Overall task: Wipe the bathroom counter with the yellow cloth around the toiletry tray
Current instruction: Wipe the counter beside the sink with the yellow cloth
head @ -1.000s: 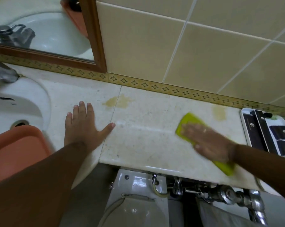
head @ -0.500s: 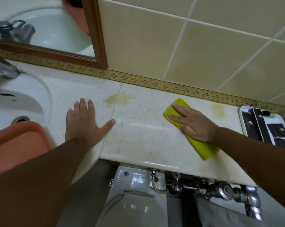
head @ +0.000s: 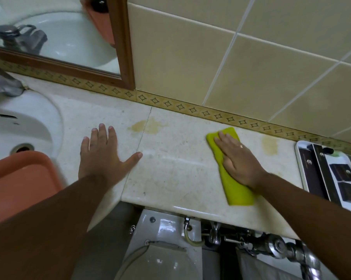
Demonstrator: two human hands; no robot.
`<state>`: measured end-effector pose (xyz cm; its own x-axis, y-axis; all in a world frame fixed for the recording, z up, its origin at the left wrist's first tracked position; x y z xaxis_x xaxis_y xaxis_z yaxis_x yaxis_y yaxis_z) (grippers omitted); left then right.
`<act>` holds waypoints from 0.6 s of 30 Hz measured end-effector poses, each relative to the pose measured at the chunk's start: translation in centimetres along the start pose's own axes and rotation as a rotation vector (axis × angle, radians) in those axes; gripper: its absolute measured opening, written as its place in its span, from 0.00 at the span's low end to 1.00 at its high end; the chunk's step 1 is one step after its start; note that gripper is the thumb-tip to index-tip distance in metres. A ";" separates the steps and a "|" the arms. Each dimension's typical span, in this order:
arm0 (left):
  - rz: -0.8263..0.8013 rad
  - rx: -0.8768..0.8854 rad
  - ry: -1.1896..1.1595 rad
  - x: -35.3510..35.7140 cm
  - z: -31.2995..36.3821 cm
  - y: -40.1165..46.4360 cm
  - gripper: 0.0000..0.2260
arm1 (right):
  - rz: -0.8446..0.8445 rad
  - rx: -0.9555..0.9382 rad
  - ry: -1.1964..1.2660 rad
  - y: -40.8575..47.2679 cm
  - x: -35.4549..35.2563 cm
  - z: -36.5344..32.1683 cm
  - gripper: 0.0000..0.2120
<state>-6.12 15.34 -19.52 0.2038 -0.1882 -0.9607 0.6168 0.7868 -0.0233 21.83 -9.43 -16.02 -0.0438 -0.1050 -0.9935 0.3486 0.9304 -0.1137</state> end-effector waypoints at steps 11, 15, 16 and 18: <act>-0.019 -0.001 -0.018 -0.2 0.1 -0.4 0.50 | -0.082 -0.627 -0.143 -6.0 1.7 -6.0 0.29; -0.002 -0.004 -0.031 -0.2 0.1 -0.2 0.50 | -0.049 -0.037 -0.060 1.2 -1.0 2.4 0.30; -0.004 -0.004 -0.030 -0.2 0.1 -0.2 0.50 | -0.046 0.049 -0.024 2.7 -0.9 1.4 0.31; -0.016 -0.008 -0.031 -0.1 0.2 -0.3 0.50 | -0.047 0.015 0.007 4.0 -0.4 -3.7 0.30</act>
<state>-6.17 15.06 -19.33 0.2174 -0.2183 -0.9514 0.6143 0.7880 -0.0404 19.80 -4.38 -16.08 -0.0672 -0.1458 -0.9870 0.3599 0.9191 -0.1602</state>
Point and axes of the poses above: each hand's wrist, its own y-axis towards the middle knuckle, its own x-axis out of the palm, z = x × y, the point moved 5 cm from there along y, towards the middle knuckle, and after that the axes turned 12 degrees about -y, right-handed, at the moved point
